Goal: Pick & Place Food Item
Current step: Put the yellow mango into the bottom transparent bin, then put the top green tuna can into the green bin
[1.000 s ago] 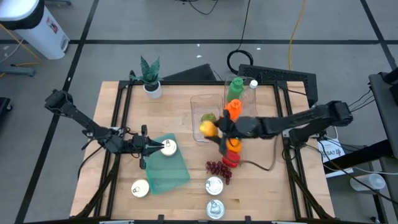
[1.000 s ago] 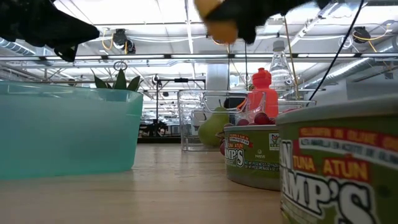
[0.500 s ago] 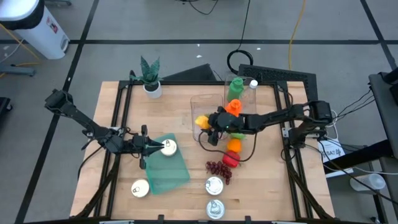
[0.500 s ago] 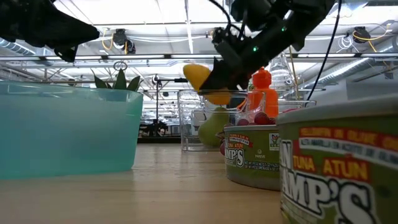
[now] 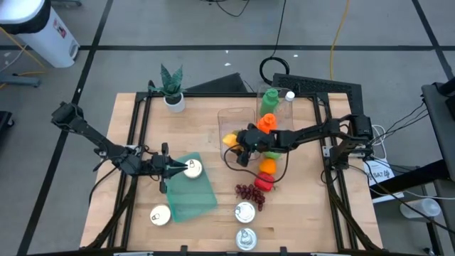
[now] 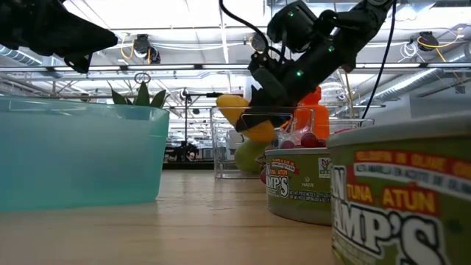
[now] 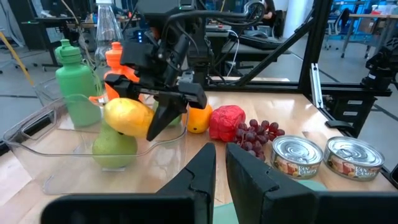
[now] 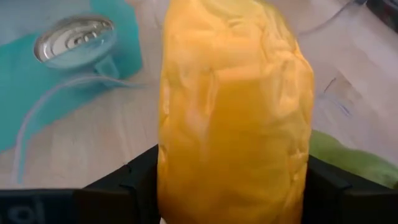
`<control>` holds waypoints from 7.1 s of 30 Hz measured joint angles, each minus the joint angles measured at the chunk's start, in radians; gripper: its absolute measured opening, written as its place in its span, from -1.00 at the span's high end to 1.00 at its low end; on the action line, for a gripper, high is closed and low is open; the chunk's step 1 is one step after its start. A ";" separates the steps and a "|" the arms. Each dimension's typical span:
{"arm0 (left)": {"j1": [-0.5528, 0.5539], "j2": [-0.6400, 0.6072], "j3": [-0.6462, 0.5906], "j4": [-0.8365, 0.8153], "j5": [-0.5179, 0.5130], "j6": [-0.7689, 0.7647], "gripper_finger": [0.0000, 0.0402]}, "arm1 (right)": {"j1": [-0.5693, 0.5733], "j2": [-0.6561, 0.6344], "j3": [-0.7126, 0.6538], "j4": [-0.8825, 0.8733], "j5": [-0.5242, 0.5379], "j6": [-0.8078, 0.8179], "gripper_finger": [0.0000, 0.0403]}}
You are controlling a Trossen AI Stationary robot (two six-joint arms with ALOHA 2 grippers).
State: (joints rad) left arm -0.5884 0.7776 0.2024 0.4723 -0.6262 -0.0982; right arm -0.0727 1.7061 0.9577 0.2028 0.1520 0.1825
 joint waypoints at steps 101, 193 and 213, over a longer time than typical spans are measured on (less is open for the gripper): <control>-0.045 0.592 0.352 0.184 0.404 -0.042 0.75 | 0.703 -0.164 -0.210 0.102 0.417 0.092 1.00; -0.023 0.962 0.680 -0.059 0.280 0.039 0.75 | 0.669 0.126 0.195 -0.259 0.150 0.041 1.00; -0.013 1.051 0.720 -0.067 0.194 0.174 -0.60 | 0.630 0.114 0.196 -0.228 0.057 0.157 1.00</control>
State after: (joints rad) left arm -0.6014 1.8284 0.9221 0.4053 -0.4320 0.0763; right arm 0.5570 1.8202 1.1534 -0.0255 0.2091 0.3396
